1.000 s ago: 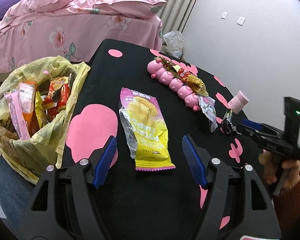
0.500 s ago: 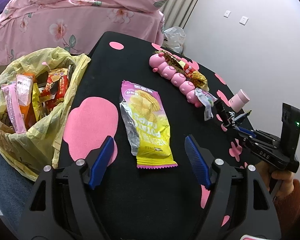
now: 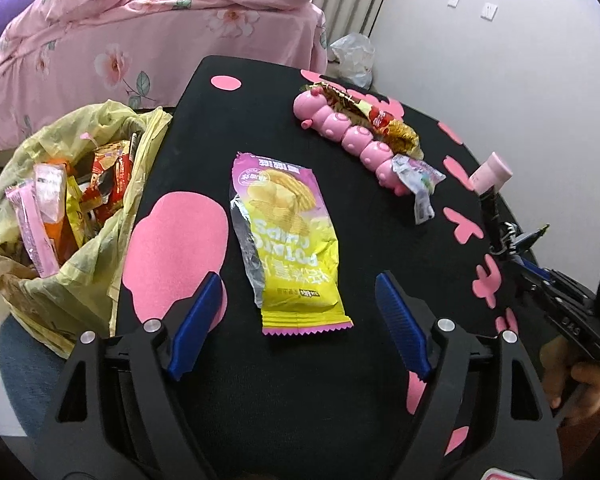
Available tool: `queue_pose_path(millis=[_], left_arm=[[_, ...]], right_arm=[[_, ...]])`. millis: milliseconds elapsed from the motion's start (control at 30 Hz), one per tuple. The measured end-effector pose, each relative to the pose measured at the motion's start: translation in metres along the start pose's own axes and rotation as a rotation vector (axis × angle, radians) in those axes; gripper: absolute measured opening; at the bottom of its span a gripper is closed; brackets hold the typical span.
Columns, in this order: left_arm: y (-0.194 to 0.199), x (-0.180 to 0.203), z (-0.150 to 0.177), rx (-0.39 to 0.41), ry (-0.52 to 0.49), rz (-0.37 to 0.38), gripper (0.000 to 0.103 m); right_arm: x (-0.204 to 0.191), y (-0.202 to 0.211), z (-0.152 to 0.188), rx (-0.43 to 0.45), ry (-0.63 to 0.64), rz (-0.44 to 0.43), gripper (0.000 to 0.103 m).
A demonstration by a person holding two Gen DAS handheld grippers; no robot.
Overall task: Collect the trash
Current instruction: 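Grasp the pink-and-yellow chip bag with the left tool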
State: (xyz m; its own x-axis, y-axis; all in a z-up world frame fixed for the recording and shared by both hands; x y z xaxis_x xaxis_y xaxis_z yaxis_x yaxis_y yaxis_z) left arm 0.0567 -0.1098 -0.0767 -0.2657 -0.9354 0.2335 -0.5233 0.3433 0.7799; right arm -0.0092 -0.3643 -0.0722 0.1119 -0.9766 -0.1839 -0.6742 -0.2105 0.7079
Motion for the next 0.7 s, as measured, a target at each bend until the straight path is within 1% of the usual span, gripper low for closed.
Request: queue_pose_path(millis=[33,67,100,133,167,200,267,367,533,633,700], left_arm=[[0.002,-0.002,0.000,0.006,0.011,-0.016,0.067],[0.003,-0.005,0.001,0.012,0.026,-0.027,0.055],[0.004,-0.009,0.002,0.016,0.041,-0.028,0.037],[0.004,-0.013,0.003,0.011,0.061,-0.006,0.028],[0.005,-0.015,0.003,0.011,0.070,0.007,0.025],[0.006,-0.016,0.003,0.015,0.073,0.016,0.017],[0.012,-0.016,0.003,0.037,0.063,0.040,0.008],[0.029,-0.011,-0.001,0.090,0.035,0.041,0.004],[0.067,0.001,-0.005,0.204,-0.039,0.055,0.003],[0.079,0.003,-0.006,0.233,-0.060,0.068,0.003],[0.083,0.001,-0.006,0.233,-0.056,0.085,0.003]], right_arm=[[-0.001,0.001,0.001,0.002,-0.003,-0.005,0.016],[-0.002,0.001,0.002,0.004,-0.002,-0.006,0.016],[-0.004,0.002,0.002,0.007,0.003,0.000,0.016],[-0.006,0.003,0.001,0.010,0.010,0.006,0.016],[-0.007,0.004,0.001,0.013,0.015,0.010,0.016],[-0.008,0.006,-0.001,0.018,0.017,0.011,0.016],[-0.010,0.011,-0.003,0.032,0.018,0.009,0.016],[-0.017,0.022,-0.010,0.064,0.032,0.017,0.016],[-0.030,0.035,-0.021,0.098,0.058,0.024,0.016],[-0.043,0.042,-0.028,0.115,0.087,0.035,0.016],[-0.052,0.047,-0.031,0.125,0.110,0.045,0.016]])
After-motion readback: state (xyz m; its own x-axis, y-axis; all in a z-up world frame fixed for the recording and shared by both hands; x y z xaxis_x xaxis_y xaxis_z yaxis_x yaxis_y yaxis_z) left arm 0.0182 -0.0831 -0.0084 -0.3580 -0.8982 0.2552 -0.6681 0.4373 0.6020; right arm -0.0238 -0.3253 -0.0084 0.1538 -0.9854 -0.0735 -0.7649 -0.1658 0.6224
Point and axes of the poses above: each gripper's, at about its wrist camera, not at the fingertips, and y roughly against the way its jaws point, x to its right, z to its underside, the point moved 1 cm from there along -y, roughly the way its jaws point, and after that the axes turned 1 degree about y, right-handed, at the moved point
